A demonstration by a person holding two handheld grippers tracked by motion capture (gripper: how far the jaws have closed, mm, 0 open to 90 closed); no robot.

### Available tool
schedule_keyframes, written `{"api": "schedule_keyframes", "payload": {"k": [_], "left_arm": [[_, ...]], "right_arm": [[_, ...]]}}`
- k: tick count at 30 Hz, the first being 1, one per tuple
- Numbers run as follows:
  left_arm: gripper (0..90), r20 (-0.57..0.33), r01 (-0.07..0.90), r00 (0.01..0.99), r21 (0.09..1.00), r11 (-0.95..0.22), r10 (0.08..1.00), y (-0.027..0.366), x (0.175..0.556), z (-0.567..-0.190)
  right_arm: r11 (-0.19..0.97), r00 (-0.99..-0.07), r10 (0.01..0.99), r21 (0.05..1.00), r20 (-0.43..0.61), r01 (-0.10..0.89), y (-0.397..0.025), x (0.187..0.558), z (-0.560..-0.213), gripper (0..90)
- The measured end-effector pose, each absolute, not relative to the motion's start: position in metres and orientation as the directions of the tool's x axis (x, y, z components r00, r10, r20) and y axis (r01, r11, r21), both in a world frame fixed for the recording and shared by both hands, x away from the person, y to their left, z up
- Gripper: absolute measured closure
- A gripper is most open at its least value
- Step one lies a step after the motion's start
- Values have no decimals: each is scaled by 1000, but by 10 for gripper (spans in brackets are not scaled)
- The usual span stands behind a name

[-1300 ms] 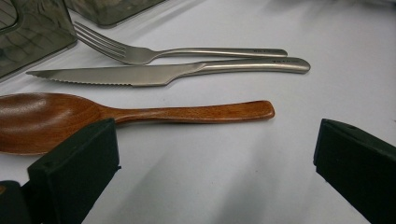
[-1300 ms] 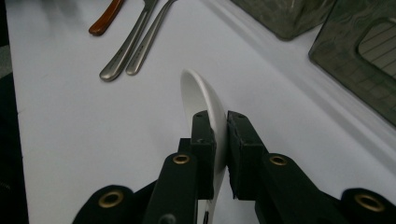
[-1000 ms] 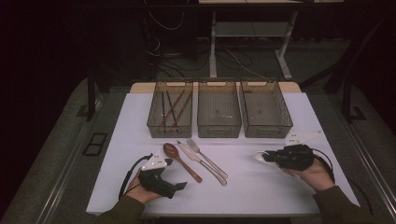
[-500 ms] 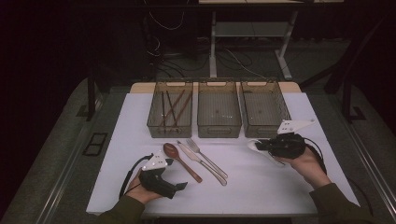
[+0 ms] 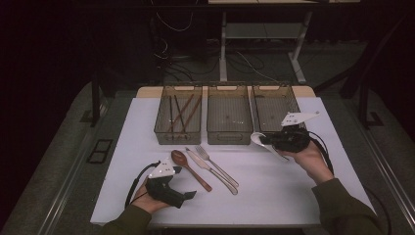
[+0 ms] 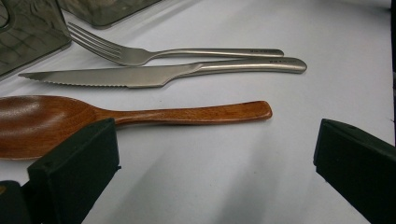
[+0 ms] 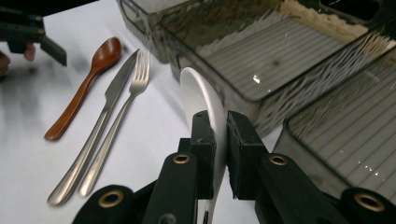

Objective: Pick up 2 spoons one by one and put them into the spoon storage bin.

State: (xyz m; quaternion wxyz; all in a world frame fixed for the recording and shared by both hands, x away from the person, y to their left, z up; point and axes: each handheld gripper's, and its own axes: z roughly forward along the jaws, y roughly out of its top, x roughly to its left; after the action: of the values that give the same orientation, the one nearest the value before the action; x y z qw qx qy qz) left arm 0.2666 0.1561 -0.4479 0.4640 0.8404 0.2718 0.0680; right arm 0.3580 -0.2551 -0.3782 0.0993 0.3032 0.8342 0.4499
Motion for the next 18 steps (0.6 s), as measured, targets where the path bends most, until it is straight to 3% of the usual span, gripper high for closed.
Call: {"api": "schedule_keyframes", "payload": {"k": [18], "left_arm": [[0, -139, 388, 847, 821, -419, 513, 152, 269, -446]], "right_arm": [[333, -762, 639, 856, 103, 395, -223, 403, -352, 817]]}}
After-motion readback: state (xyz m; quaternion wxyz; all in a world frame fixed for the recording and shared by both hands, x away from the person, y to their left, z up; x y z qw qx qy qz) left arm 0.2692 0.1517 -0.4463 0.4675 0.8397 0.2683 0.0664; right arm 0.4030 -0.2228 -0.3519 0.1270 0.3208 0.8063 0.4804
